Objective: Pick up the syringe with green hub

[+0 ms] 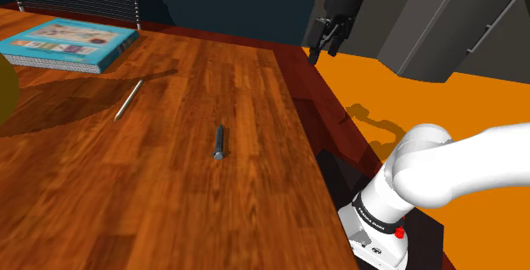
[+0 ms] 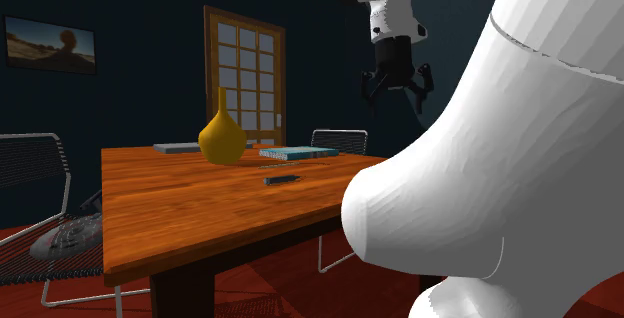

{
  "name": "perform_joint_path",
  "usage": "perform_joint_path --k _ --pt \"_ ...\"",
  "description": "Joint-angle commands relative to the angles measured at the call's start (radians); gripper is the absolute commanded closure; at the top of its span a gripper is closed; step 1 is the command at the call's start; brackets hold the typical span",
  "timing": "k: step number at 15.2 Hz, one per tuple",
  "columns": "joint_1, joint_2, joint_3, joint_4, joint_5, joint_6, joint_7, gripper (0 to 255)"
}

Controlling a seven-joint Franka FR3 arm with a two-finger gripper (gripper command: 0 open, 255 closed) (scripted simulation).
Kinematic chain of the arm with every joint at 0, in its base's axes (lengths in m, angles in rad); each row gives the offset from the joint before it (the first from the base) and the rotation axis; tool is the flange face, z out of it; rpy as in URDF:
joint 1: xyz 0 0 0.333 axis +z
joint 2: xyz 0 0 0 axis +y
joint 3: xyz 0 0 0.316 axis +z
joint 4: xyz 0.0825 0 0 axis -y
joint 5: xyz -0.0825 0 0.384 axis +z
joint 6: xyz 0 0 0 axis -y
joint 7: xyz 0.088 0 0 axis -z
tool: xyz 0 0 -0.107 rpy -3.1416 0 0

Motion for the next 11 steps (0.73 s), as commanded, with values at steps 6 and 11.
perform_joint_path --k 6,11 --pt "-0.002 0.008 0.121 -0.052 0.095 0.044 0.228 0" --pt "-0.008 0.065 0.247 -0.063 0.186 0.107 0.454 0"
